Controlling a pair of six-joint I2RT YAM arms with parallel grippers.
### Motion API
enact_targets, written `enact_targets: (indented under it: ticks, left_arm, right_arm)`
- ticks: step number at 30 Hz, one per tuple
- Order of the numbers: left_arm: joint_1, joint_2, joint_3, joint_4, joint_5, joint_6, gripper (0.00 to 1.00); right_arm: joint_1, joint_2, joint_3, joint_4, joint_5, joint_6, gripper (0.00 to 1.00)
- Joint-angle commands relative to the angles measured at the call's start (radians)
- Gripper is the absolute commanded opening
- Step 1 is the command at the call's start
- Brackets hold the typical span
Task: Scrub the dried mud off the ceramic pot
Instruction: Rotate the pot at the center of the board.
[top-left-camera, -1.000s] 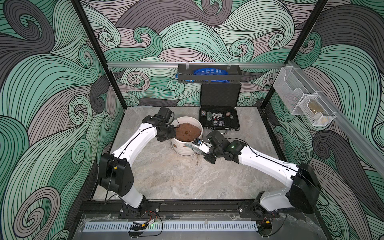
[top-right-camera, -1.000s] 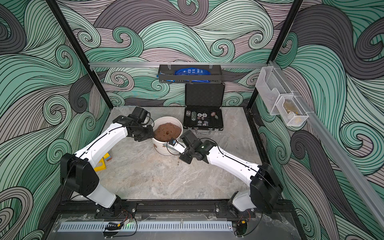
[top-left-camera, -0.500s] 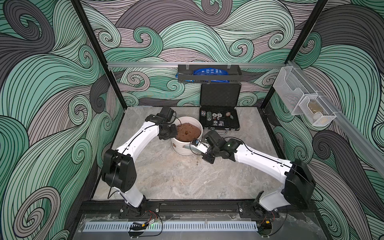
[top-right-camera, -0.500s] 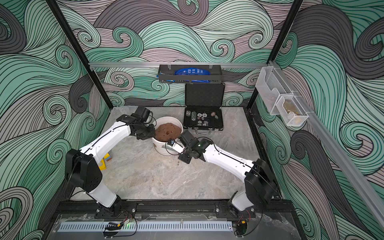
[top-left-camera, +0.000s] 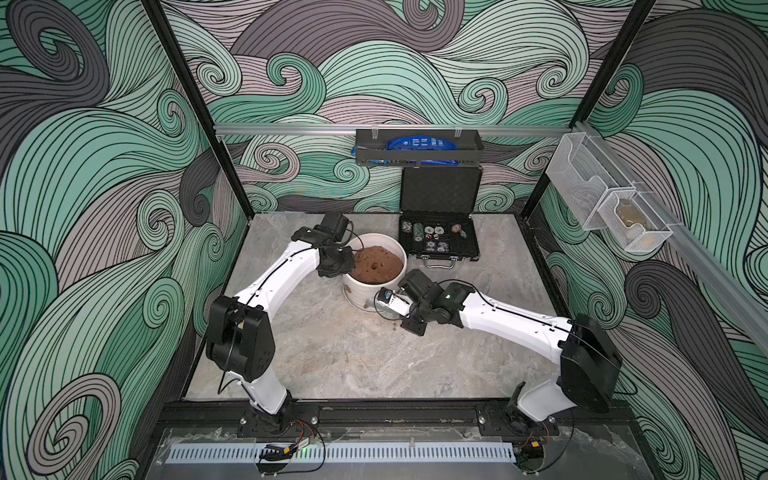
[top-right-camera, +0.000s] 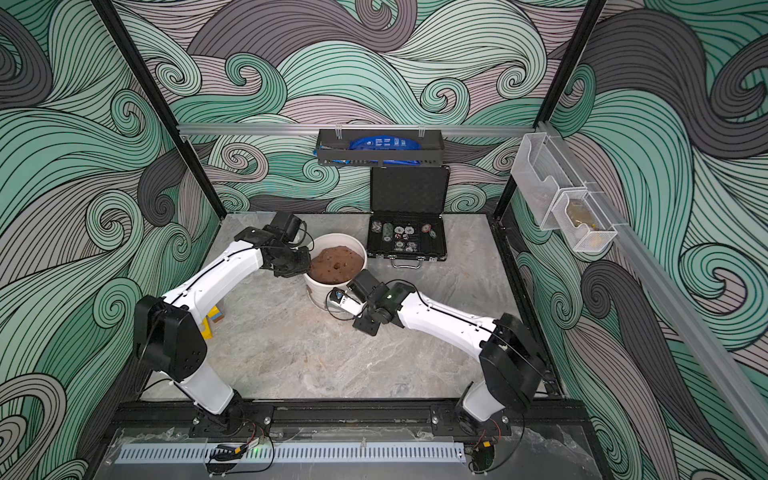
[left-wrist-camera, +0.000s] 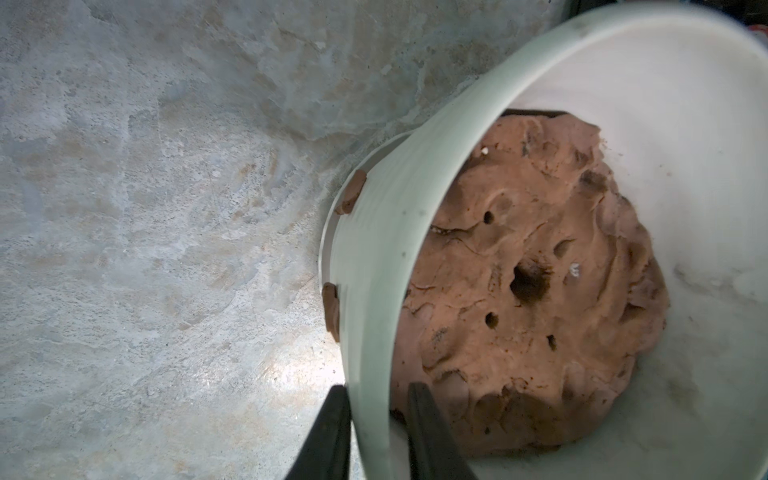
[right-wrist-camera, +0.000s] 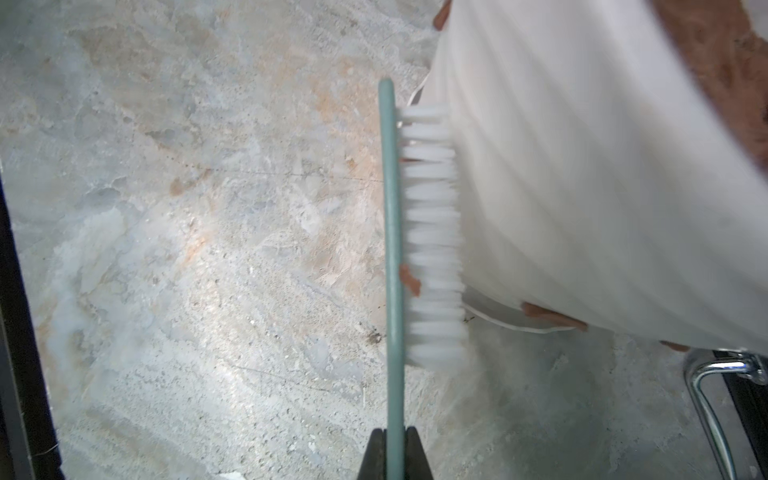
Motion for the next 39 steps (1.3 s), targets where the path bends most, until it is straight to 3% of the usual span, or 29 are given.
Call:
enact_targets:
  ticks: [1, 5, 18, 26, 39]
  left_arm:
    - [-0.009, 0.041, 0.02, -0.053, 0.004, 0.097, 0.26]
    - [-0.009, 0.06, 0.044, -0.057, 0.022, 0.155, 0.26]
    - [-0.001, 0.144, 0.181, -0.108, 0.11, 0.446, 0.19]
    - [0.015, 0.157, 0.22, -0.129, 0.073, 0.54, 0.19]
    - [0.068, 0.146, 0.247, -0.155, 0.144, 0.683, 0.23]
  right_arm:
    - [-0.004, -0.046, -0.017, -0.017, -0.014, 0.017, 0.0]
    - [-0.032, -0.057, 0.026, 0.011, -0.078, 0.026, 0.0]
    - [-0.069, -0.015, 0.022, 0.026, -0.054, 0.002, 0.0]
    - [-0.053, -0.102, -0.037, 0.049, -0.08, -0.038, 0.0]
    - [-0.052, -0.118, -0.041, 0.024, -0.105, -0.046, 0.0]
